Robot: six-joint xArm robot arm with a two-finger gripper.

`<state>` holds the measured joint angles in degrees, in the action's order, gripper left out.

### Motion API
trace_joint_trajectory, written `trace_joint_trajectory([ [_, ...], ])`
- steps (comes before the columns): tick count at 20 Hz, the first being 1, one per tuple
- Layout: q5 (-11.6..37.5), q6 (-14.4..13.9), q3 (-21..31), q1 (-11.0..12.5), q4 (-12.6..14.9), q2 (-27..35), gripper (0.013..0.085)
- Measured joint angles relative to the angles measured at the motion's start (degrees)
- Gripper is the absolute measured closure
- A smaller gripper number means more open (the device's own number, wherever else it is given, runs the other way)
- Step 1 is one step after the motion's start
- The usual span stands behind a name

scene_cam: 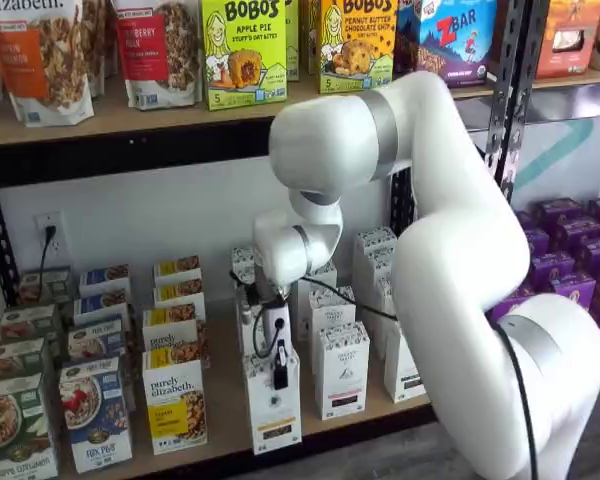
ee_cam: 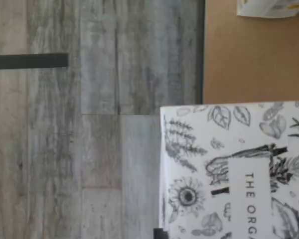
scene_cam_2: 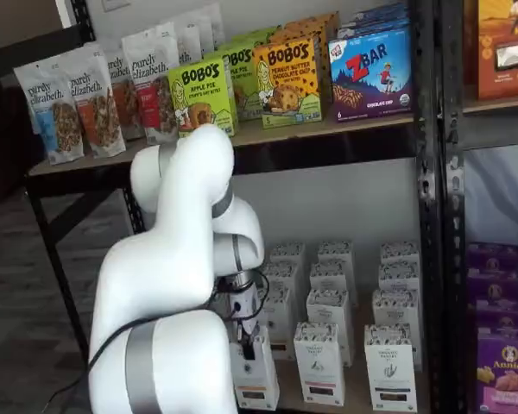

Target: Pick up the white box with a yellow strip in the middle, on the bottom shelf, the fourth box from the left

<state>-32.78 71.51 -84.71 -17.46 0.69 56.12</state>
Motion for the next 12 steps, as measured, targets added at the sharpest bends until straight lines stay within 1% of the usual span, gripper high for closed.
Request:
trace_joint_trajectory([
  [3,2.1,-0.93,4.58,-0.55,0.45,-2.83,0.049],
  [5,3.63,-1.06,8.06,-0.84,0.29,-5.21,0.049],
  [9,4.64,-0.21,13.29,-1.1,-0.96,-9.56,0.049],
  [10,4.91,-0.46,14.69,-1.15,-0.74,-10.77,0.049],
  [12,5.68,-1.68,17.78,-1.23,0.52,-13.42,0.049],
])
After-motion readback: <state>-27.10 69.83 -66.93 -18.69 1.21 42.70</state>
